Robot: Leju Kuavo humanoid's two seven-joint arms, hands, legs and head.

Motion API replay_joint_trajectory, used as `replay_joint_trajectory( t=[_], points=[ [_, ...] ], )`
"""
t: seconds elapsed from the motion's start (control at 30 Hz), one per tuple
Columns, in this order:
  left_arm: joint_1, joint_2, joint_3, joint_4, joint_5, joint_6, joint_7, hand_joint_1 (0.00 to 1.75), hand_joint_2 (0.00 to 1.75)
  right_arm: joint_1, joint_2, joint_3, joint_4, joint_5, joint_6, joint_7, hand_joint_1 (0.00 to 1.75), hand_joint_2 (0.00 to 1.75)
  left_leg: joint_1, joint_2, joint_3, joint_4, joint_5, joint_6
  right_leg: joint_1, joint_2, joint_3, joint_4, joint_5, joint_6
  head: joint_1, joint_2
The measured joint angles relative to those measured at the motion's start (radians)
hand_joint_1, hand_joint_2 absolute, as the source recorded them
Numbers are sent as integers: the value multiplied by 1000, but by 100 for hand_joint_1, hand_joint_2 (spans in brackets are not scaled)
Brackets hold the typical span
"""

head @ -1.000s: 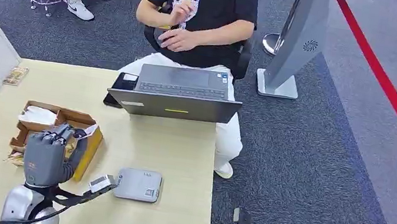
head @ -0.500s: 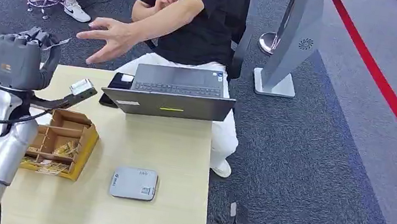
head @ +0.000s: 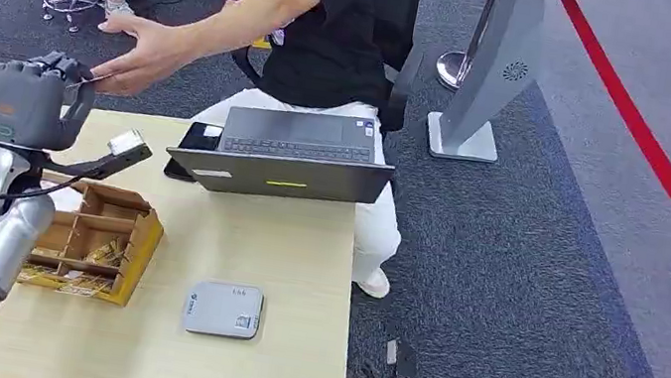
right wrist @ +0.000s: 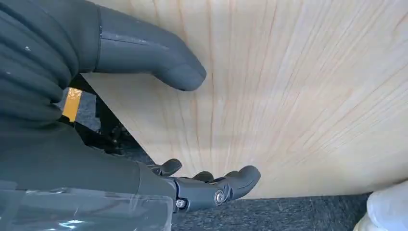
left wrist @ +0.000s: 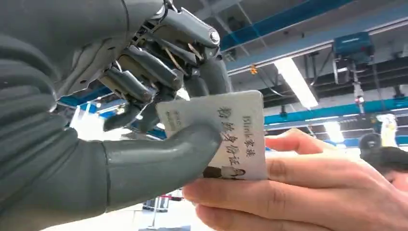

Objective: Pass the card to the sensor for recognition and then transmit it.

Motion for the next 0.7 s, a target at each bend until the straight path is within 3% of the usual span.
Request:
replay_joint_trajectory(
  t=[0.3,0.43,0.7],
  points=[
    [43,-1,4,-47,24,-5,-32,0,175,0,0,3,0,-8,0,-4,0,175,0,0,-1,0,0,0,0,0,-1,1,0,0,0,0],
    [135,-1,3,-165,27,-11,-52,0,175,3,0,2,0,-29,7,-18,0,175,0,1,-1,0,0,-1,0,1,-2,1,0,0,0,0],
    [146,0,3,-178,27,-13,-53,0,175,4,0,2,0,-30,7,-18,0,175,0,1,-1,0,0,-1,0,1,-2,1,0,0,1,0]
  ],
)
